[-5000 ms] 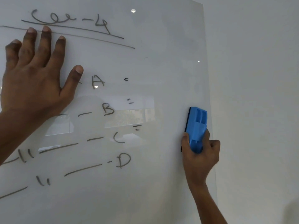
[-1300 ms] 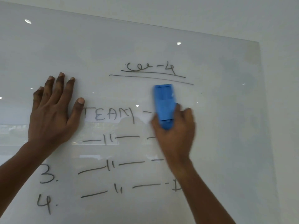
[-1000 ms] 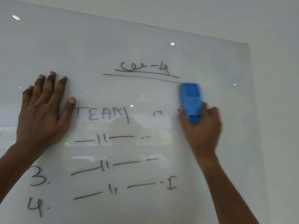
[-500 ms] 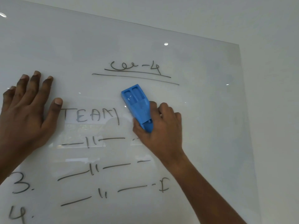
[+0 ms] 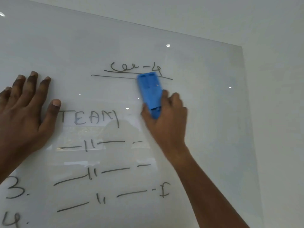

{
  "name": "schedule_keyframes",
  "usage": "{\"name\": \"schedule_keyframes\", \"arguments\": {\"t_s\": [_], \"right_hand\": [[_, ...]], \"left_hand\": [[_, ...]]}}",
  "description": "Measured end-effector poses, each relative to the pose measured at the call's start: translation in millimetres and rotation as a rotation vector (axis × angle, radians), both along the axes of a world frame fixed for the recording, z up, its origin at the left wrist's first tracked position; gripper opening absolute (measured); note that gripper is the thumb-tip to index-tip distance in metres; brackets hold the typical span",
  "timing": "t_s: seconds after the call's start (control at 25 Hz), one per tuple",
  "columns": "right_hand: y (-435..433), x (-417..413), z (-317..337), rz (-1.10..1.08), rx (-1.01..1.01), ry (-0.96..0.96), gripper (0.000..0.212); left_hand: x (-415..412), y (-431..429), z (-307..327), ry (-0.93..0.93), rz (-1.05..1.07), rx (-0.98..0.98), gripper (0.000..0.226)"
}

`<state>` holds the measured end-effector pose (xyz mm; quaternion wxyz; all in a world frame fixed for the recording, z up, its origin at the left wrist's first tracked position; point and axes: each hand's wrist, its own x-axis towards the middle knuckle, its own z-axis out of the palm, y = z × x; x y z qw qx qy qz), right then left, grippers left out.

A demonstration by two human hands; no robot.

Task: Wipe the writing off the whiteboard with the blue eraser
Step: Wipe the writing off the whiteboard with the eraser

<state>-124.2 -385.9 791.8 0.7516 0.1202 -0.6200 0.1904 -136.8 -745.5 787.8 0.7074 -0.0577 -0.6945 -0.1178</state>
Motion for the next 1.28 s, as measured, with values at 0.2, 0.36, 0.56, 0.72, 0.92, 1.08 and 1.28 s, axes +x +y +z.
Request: {"name": "schedule_keyframes", "arguments": {"t_s": [0.2,0.36,0.56,0.72,0.92,1.08,1.28], "right_hand": [[49.2,-12.6,-2.1,-0.084,-0.045,0.037,0.057],[99.7,-21.1,23.0,0.083,-0.632,-0.108,0.060],[-3.0,-6.5,34.7,0.052,-0.254,0.017,0.060],[-9.2,-4.1,39.9,-0.088,0.098,0.126,0.056],[90.6,-14.4,74.6,0.006,-0.590,-0.124,0.059],[55.2,-7.4,96.9,0.036,-0.600,-0.140,0.061],[-42.6,1.6,78.1,-0.038,0.053,0.093,0.056]], "left_hand": [[19.1,17.9,-5.5,0.060,-0.033,-0.061,0.070],[29.7,22.8,-5.0,0.014,0.042,-0.076,0.073],[31.9,24.5,-6.6,0.002,0.055,-0.055,0.073],[36.9,24.8,-6.0,-0.013,0.072,-0.063,0.072],[39.2,29.5,-7.4,-0.001,0.111,-0.058,0.071],[38.1,30.6,-7.2,0.007,0.123,-0.052,0.070],[37.3,25.2,-5.9,-0.024,0.119,-0.056,0.071]]}}
